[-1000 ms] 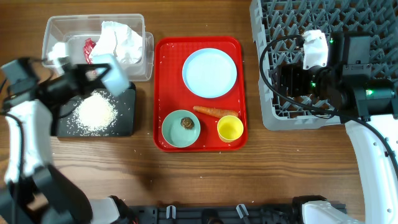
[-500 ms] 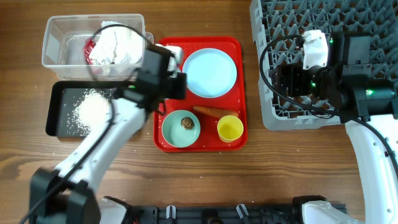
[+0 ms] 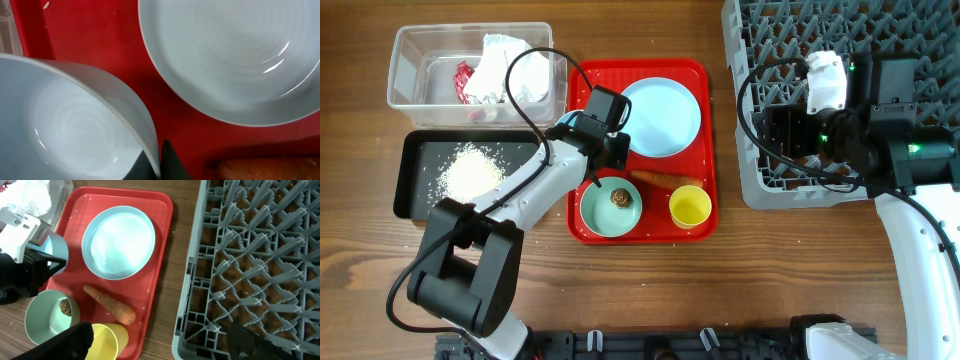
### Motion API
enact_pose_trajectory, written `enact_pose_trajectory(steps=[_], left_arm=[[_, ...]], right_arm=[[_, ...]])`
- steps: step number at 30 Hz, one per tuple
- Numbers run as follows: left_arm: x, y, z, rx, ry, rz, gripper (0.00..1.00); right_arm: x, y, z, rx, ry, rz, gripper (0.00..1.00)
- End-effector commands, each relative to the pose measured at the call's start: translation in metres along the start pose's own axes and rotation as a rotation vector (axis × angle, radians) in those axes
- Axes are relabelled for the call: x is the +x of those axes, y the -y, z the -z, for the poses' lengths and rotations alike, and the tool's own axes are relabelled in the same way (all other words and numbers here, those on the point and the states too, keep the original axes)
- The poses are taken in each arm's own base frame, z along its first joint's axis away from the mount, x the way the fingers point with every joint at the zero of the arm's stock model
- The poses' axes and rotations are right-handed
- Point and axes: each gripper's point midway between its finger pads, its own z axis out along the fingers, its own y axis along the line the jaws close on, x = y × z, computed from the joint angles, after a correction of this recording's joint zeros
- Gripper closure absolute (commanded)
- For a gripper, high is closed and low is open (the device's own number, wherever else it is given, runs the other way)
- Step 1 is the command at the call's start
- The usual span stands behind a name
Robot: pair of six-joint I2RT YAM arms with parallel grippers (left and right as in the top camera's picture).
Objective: Sort waste into correct bins and load items into the dishwasher rack
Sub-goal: 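Return the empty bowl to the red tray with the left gripper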
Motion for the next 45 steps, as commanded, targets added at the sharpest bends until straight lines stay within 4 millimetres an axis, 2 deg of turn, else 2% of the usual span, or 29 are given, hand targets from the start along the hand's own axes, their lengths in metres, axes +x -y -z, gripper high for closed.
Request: enact_pose_trajectory(steps=[1, 2, 4, 6, 10, 13, 15, 17, 20, 25, 33, 36, 38, 41, 45], left_arm=[[0.002, -0.004, -0.002, -0.016, -0.009, -0.010, 0.93], [0.004, -0.005, -0.002, -0.018, -0.019, -0.011, 0.80], [0.010, -0.006, -0.002, -0.023, -0.042, -0.013, 0.46], [0.007, -0.006, 0.001, -0.022, -0.036, -0.013, 0.25], [-0.018, -0.003, 0.030, -0.010, 0.029, -0.006, 0.22], [-0.034, -0.003, 0.066, -0.002, 0.065, -0.003, 0.22], [-0.031, -0.005, 0.083, -0.004, 0.054, -0.005, 0.22], [-0.017, -0.006, 0.099, 0.000, 0.018, -0.012, 0.23], [0.022, 0.003, 0.110, 0.056, -0.131, -0.030, 0.26], [0.070, 0.035, 0.110, 0.203, -0.310, -0.091, 0.26], [0.126, 0.066, 0.097, 0.238, -0.420, -0.239, 0.25], [0.140, 0.074, 0.088, 0.248, -0.422, -0.277, 0.25], [0.145, 0.078, 0.079, 0.254, -0.402, -0.294, 0.29], [0.148, 0.081, 0.065, 0.261, -0.366, -0.287, 0.41], [0.151, 0.075, 0.046, 0.214, -0.341, -0.240, 0.42]], right_arm=[[-0.006, 0.000, 0.002, 0.000, 0.010, -0.005, 0.12], [-0.005, 0.000, 0.002, -0.001, 0.008, -0.005, 0.12], [-0.003, 0.000, 0.002, -0.001, -0.003, -0.007, 0.12], [-0.002, 0.000, 0.002, -0.001, -0.005, -0.006, 0.12], [-0.003, 0.000, 0.002, -0.001, 0.000, -0.003, 0.12], [-0.003, 0.000, 0.002, -0.001, -0.003, -0.003, 0.12], [-0.002, 0.000, 0.002, 0.000, -0.006, -0.001, 0.12], [-0.001, 0.001, 0.002, 0.004, -0.009, -0.001, 0.12], [-0.002, 0.001, 0.002, 0.003, -0.008, -0.001, 0.12], [-0.002, 0.001, 0.002, 0.003, -0.005, 0.000, 0.11], [-0.001, 0.001, 0.002, 0.003, -0.008, -0.001, 0.12], [-0.001, 0.001, 0.002, 0.003, -0.010, -0.002, 0.12], [0.000, 0.001, 0.002, 0.002, -0.014, -0.003, 0.12], [0.000, 0.001, 0.002, 0.003, -0.014, -0.003, 0.12], [0.000, 0.001, 0.002, 0.002, -0.015, -0.003, 0.12]])
